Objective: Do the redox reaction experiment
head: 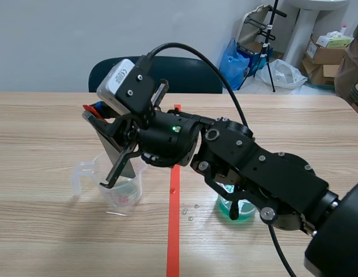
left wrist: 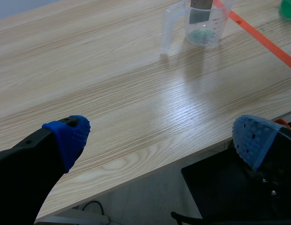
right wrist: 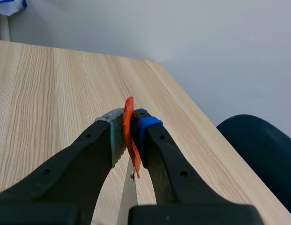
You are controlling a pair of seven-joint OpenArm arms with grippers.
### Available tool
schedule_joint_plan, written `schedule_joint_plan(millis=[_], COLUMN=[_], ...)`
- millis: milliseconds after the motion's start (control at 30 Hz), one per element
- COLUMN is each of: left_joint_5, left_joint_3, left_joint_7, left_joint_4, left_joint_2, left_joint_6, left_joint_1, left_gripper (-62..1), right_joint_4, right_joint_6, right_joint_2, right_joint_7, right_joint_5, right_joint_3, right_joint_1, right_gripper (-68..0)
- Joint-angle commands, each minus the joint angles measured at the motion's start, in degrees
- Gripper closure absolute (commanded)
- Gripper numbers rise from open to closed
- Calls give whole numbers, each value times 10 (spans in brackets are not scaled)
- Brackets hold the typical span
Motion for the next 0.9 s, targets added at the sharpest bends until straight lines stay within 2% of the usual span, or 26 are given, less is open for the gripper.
schedule_joint_plan(millis=[0, 800, 867], left_joint_5=[-4, -4, -4], left_joint_3=[2, 2, 2], left_joint_7=[-10, -10, -10], left_joint_4=[9, 9, 9], left_joint_2=[-2, -2, -2], left_joint_6=[-1, -1, -1], left_joint_1=[0, 0, 0], left_gripper=[-623, -623, -623], right_joint_4=[0, -8, -8], right_joint_6=[0, 0, 0], right_joint_2=[-3, -3, -3], right_joint_7=[10, 10, 9], right_joint_5=[8, 6, 1], right_joint_3=[2, 0, 0], right_joint_1=[7, 7, 7], right_gripper=[-15, -15, -31])
